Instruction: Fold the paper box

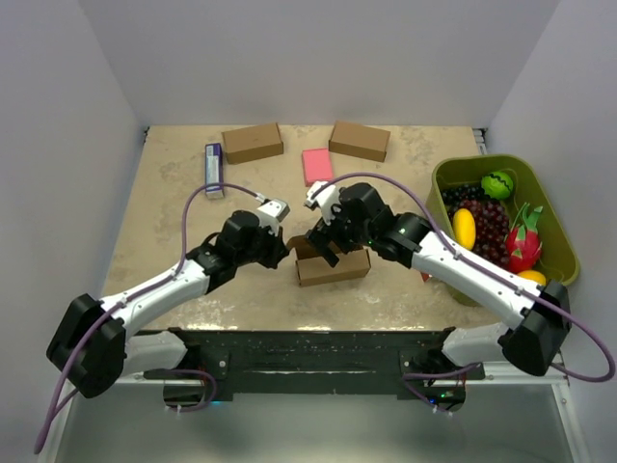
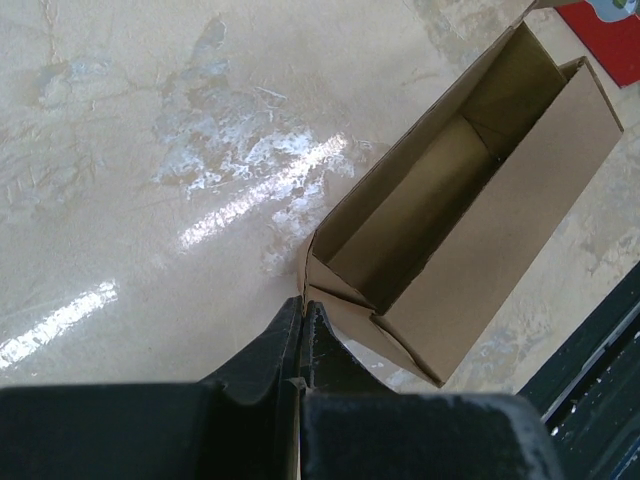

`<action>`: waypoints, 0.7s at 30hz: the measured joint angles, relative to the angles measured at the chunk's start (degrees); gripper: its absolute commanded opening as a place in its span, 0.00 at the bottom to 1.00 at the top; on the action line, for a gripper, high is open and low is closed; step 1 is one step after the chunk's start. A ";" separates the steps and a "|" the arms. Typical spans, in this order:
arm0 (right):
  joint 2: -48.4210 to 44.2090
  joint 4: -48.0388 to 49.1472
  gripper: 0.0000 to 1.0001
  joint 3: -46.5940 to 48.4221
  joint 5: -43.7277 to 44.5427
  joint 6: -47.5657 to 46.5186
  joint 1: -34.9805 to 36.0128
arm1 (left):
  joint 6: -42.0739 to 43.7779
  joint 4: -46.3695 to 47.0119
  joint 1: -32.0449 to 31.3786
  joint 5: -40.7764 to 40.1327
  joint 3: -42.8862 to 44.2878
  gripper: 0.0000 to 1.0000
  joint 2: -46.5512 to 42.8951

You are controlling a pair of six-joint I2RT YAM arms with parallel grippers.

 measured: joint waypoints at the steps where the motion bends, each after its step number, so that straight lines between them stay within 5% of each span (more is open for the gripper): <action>1: 0.83 0.76 0.99 0.00 -0.07 -0.74 0.00 | 0.37 -0.11 0.00 0.22 0.24 0.00 0.26; 8: 3.23 0.44 0.98 -0.04 -0.74 0.85 0.00 | 2.21 -3.28 0.00 0.85 3.72 0.00 2.60; 21: -11.26 -2.86 0.99 -3.78 0.57 3.30 0.11 | 13.42 -12.09 3.41 12.31 16.00 0.00 13.88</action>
